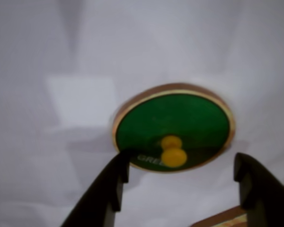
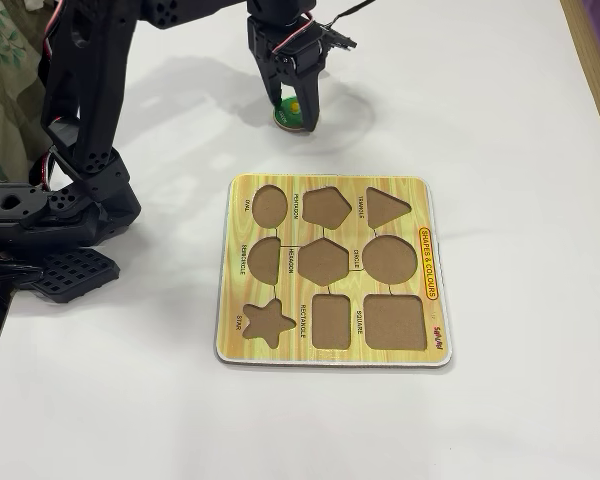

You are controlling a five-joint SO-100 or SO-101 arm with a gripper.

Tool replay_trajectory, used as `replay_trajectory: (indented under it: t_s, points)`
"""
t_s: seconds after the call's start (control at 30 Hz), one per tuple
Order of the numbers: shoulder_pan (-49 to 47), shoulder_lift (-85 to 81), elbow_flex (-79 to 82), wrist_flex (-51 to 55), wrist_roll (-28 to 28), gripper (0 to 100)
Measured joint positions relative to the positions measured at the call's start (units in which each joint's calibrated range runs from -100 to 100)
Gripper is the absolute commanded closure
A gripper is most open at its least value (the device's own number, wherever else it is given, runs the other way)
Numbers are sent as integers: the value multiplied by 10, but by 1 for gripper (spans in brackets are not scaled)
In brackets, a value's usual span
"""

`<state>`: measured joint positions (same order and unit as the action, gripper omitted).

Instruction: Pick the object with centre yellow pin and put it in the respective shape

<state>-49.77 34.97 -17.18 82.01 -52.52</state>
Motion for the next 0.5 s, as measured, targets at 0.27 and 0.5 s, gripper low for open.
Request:
replay_trajectory:
  t_s: [0.27, 0.5]
  points:
    - [-10, 3, -4, 0, 0, 76]
    - [-10, 5, -4, -2, 0, 85]
